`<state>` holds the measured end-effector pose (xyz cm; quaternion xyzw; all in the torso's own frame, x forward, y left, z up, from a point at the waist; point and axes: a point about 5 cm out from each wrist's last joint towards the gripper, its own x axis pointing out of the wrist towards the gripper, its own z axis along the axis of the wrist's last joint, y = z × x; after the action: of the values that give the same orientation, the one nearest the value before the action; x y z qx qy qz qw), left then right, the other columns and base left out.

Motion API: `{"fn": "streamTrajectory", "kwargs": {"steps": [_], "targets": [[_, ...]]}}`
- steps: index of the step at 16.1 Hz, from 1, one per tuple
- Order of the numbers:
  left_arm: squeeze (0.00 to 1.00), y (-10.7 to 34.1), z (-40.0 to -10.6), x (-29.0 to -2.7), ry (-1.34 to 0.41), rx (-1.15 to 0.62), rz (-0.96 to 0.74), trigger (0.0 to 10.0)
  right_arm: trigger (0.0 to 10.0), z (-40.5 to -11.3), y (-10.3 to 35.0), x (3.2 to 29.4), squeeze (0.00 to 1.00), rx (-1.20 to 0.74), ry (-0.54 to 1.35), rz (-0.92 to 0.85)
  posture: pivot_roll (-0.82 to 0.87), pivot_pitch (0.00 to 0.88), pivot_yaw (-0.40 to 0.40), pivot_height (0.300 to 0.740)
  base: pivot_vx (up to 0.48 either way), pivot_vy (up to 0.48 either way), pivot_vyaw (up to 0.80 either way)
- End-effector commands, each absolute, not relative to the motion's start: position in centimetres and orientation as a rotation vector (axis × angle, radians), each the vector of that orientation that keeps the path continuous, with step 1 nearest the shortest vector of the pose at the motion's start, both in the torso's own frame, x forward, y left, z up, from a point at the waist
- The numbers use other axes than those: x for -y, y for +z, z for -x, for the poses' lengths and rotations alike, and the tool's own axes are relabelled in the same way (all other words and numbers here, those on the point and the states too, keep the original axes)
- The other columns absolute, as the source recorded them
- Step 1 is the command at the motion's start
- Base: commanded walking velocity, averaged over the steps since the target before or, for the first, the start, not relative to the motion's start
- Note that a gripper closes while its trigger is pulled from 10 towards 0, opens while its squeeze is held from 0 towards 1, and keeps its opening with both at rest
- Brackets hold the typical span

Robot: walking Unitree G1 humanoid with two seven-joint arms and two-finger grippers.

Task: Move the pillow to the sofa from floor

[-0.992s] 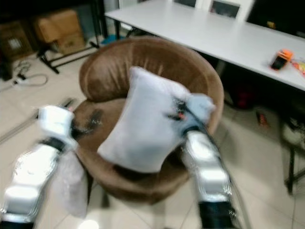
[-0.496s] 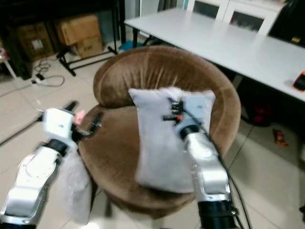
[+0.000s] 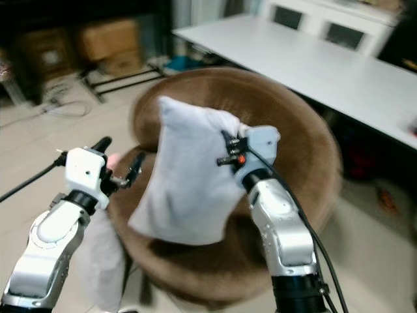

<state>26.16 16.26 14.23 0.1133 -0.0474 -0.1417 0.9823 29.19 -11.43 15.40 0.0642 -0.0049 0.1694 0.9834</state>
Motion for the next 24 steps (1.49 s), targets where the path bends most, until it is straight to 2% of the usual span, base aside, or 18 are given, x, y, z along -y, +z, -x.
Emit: {"fn": "streamTrajectory", "kwargs": {"steps": [1, 10, 15, 17, 20, 21, 24], "targets": [[0.0, 14.3, -26.1, -16.8, -0.266, 0.094, -0.234, 10.0, 10.0, -29.1, 17.0, 10.6, 0.0, 0.068, 0.382, -0.138, 0.04, 0.0, -0.068, 0.74, 0.319, 0.0, 0.0], [0.0, 14.3, -26.2, -16.8, -0.282, 0.09, -0.237, 10.0, 10.0, -29.7, 17.9, 10.4, 0.0, 0.078, 0.372, -0.091, 0.04, 0.0, -0.067, 0.74, 0.277, 0.0, 0.0], [0.0, 13.9, -25.0, -17.1, -0.492, 0.031, -0.299, 10.0, 10.0, -30.6, 18.8, 8.8, 0.0, -0.024, 0.409, -0.063, 0.05, 0.0, -0.073, 0.74, 0.0, 0.0, 0.0], [0.0, 13.4, -24.2, -17.2, -0.586, -0.024, -0.338, 10.0, 10.0, -31.4, 18.5, 7.5, 0.0, -0.121, 0.412, -0.097, 0.06, 0.0, -0.075, 0.74, 0.0, 0.0, 0.0], [0.0, 13.2, -23.8, -17.2, -0.616, -0.04, -0.345, 10.0, 10.0, -32.9, 17.5, 5.4, 0.0, -0.281, 0.403, -0.196, 0.06, 0.0, -0.079, 0.74, 0.0, 0.0, 0.0], [0.0, 13.1, -23.6, -17.2, -0.622, -0.044, -0.346, 10.0, 10.0, -33.5, 17.9, 4.6, 0.0, -0.295, 0.418, -0.236, 0.07, 0.0, -0.084, 0.74, 0.0, 0.0, 0.0], [0.0, 13.0, -23.2, -17.2, -0.631, -0.061, -0.352, 10.0, 10.0, -36.5, 19.7, 3.5, 0.0, -0.29, 0.267, -0.422, 0.09, 0.0, -0.102, 0.74, 0.0, 0.0, 0.0]]}}
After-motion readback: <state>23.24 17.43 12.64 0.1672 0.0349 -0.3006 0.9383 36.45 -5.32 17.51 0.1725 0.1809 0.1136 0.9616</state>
